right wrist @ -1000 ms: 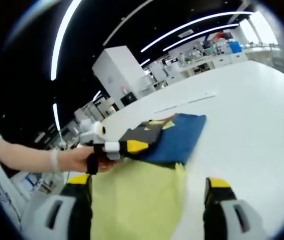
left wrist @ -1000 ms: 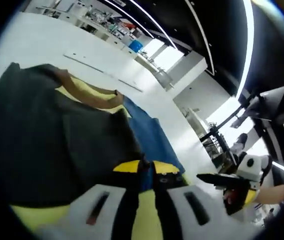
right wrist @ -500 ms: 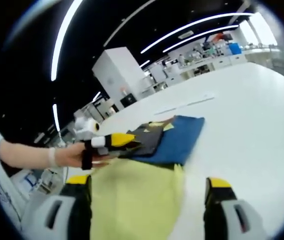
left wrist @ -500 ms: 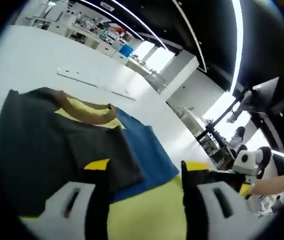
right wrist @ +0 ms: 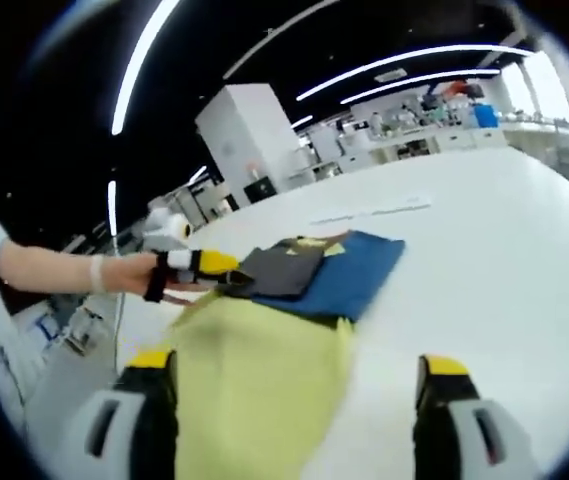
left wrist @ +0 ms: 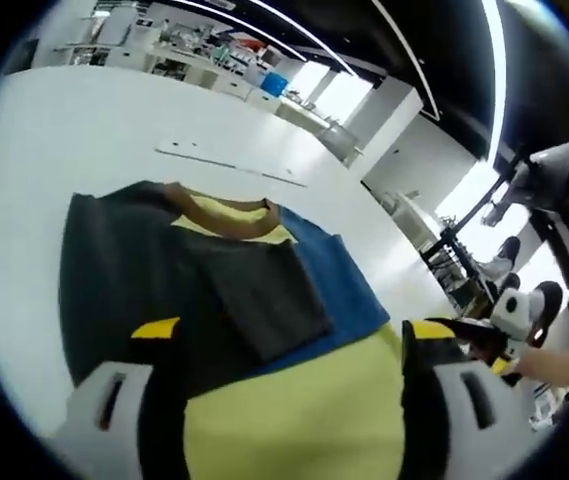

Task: Fold the garment on the visible template until the final outline fits inside the template.

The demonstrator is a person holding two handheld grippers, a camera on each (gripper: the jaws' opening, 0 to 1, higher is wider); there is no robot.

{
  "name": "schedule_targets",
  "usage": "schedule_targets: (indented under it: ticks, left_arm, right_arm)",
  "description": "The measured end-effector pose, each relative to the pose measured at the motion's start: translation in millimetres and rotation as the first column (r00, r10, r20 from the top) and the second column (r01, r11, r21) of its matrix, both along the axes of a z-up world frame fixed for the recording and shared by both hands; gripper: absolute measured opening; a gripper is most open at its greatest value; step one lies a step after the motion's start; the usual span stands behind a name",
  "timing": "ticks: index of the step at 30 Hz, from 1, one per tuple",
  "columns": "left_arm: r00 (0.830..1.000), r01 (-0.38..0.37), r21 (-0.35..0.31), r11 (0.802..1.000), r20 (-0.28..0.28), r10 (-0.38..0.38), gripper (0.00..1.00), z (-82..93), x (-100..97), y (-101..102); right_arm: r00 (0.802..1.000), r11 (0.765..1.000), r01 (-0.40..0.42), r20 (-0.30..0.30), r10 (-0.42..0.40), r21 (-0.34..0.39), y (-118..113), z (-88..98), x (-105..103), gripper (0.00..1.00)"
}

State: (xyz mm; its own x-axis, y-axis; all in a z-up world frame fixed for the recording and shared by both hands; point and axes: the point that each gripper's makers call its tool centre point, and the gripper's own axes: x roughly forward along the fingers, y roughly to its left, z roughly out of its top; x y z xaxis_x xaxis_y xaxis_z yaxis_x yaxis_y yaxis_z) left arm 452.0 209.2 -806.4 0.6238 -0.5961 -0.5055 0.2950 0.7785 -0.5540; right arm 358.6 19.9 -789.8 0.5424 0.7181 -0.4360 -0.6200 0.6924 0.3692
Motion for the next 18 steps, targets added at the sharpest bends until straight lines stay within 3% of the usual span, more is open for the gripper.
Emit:
schedule_targets:
  ticks: [9,11,13,18]
  left_arm:
    - [0.999,-0.033,-0.007,0.999,-0.009,0.033,0.71,0.2,5.3,-4]
    - [0.999,-0.046,0.021,0.999,-0.009,0.046,0.68,-2.1,8.6,-2]
    - [0.996,-0.076,0.096,0.992,-0.033,0.080,0.62,-12.7,8.6,10]
    - [0.997,-0.043,0.059,0.997,-0.056,0.047,0.34,-14.6,1.9,-7]
  right_arm:
    - [0.998,0.998,0.055,0.010,-0.055,-0.002,-24,2.1,-11,1.00]
    - [0.997,0.997,0.075,0.004,-0.075,0.009,-31,2.5,-12,1.00]
    - [0.996,0.996,0.093,0.000,-0.093,0.015,-37,1.4,-13,1.00]
    - [0.993,0.993,0.118,-0.010,-0.117,0.021,-45,-0.4,-18,1.00]
